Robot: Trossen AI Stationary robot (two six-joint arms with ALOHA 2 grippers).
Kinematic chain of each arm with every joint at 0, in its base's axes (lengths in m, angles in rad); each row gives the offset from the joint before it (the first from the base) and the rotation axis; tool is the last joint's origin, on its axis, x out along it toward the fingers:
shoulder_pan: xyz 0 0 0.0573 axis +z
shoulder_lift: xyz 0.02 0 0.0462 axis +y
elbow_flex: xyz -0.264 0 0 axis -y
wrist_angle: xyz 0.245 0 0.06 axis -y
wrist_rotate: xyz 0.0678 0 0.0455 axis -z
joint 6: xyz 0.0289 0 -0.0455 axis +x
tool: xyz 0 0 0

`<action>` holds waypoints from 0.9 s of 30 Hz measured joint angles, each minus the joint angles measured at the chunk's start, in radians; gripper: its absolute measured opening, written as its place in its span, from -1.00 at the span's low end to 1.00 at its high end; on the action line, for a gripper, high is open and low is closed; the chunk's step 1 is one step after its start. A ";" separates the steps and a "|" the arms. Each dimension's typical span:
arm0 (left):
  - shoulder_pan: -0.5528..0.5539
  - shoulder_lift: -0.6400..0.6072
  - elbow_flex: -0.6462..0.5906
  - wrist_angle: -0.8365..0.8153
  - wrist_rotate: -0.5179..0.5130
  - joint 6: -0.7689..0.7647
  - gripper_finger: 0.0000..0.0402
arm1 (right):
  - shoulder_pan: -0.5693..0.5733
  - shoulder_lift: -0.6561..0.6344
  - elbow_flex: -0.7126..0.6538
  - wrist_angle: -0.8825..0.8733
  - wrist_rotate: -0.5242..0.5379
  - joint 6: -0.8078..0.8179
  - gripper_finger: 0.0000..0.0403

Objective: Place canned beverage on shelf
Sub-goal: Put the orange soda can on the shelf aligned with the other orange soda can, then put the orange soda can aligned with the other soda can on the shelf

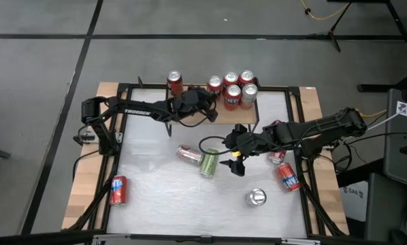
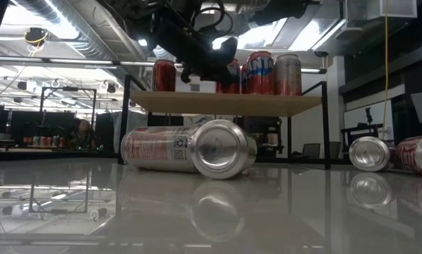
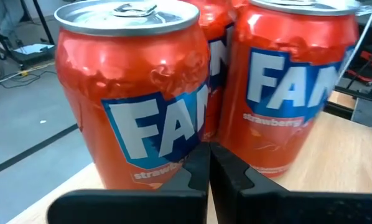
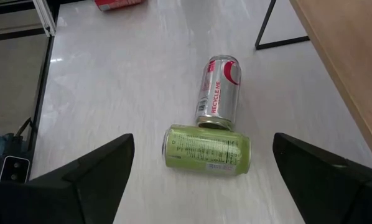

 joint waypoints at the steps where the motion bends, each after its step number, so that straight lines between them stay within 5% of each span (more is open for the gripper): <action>1: 0.002 0.000 0.000 0.000 0.000 -0.010 -1.00 | 0.000 0.000 0.000 0.000 0.000 0.000 0.85; 27: 0.018 -0.014 -0.001 -0.005 0.042 -0.069 -1.00 | 0.000 0.000 0.000 -0.003 0.000 0.000 0.85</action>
